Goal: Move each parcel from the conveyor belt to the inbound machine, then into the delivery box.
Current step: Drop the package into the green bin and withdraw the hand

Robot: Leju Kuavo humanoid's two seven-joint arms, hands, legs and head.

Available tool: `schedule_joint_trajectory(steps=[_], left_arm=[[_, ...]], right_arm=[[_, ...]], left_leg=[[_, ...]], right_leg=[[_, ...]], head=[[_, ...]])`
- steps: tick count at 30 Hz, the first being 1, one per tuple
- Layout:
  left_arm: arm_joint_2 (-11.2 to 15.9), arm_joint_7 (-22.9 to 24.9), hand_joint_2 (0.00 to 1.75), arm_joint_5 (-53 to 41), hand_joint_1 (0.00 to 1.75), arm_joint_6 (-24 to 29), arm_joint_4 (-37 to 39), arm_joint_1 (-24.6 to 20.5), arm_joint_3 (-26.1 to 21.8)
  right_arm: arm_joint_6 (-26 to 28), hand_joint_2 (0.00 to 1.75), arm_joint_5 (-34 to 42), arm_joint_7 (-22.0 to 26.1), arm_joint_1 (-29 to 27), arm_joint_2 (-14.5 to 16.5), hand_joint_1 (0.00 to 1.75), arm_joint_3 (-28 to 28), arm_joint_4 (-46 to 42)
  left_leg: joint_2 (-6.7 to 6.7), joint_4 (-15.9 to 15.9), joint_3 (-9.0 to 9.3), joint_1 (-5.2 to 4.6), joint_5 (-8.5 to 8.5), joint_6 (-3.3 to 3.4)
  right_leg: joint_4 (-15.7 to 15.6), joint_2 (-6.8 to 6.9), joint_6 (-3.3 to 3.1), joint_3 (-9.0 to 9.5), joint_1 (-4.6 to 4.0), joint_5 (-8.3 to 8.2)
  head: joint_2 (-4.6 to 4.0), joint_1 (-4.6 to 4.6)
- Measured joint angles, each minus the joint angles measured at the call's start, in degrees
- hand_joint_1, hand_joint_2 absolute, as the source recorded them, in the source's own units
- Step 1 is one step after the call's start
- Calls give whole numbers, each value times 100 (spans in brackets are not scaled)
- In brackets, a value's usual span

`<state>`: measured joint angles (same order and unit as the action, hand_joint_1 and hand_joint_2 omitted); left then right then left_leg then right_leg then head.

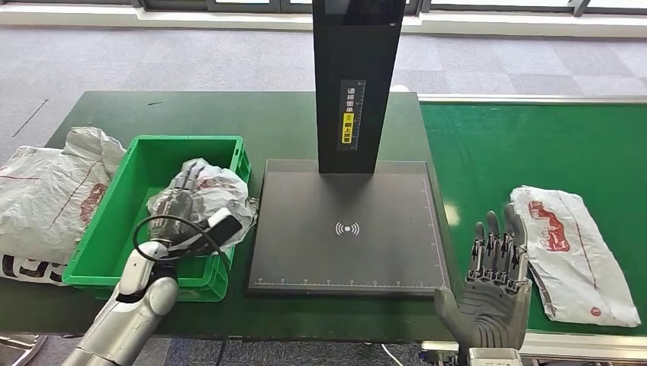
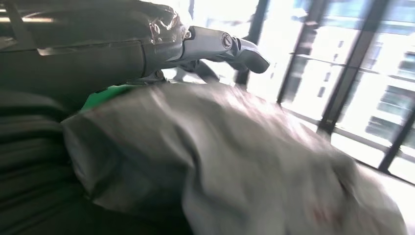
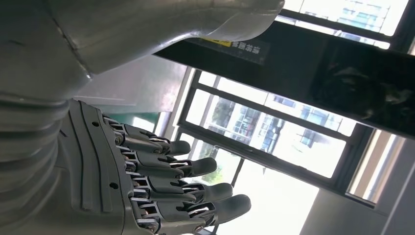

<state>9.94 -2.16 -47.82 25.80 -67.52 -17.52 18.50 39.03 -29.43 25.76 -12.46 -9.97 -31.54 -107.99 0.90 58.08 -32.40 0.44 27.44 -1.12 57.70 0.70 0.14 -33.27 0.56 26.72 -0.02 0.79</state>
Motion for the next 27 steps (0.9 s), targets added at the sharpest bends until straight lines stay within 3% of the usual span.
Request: schedule_joint_trajectory(steps=[6,11,15,18,21,23,27], left_arm=[[-241,-311,0,1601,0,319,-304,388,-909],[-358,-436,0,3880,0,356,-707,769,-1536],[-375,-1134,0,4770,0,563,-1350,1243,-1930],[-440,-1731,0,4741,0,968,-2068,1637,-2115],[-502,-1751,0,4274,0,1095,-2607,1918,-2159],[-548,-1375,0,3450,0,905,-2872,2043,-2128],[-580,18,0,1588,0,35,-3040,2120,-1868]], right_arm=[[92,175,-61,-61,-171,-3,0,0,-7],[100,175,-42,-111,-258,-87,0,0,-7],[98,175,-557,-640,-457,-256,0,15,-47],[28,175,-906,-1263,-610,-452,0,169,-134],[-200,175,-1289,-1688,-694,-602,0,439,-209],[-457,175,-1544,-1928,-782,-682,0,677,-292],[-702,175,-1680,-1974,-972,-854,0,1252,-525]], left_leg=[[-7,-1,-5,0,2,1],[3,-2,-3,0,5,3],[-1,-2,-6,0,8,2],[-2,-1,-7,0,15,4],[-7,1,-6,-3,19,10],[-10,3,-6,-5,22,15],[-13,4,-3,-7,23,20]], right_leg=[[0,5,1,0,0,4],[0,-2,1,-2,1,4],[0,1,3,-4,0,6],[-1,0,9,-4,5,11],[-3,5,16,-1,10,16],[-5,9,18,1,12,17],[-5,10,25,6,20,17]], head=[[0,0],[0,0],[0,0],[0,0],[0,0],[0,0],[0,0]])
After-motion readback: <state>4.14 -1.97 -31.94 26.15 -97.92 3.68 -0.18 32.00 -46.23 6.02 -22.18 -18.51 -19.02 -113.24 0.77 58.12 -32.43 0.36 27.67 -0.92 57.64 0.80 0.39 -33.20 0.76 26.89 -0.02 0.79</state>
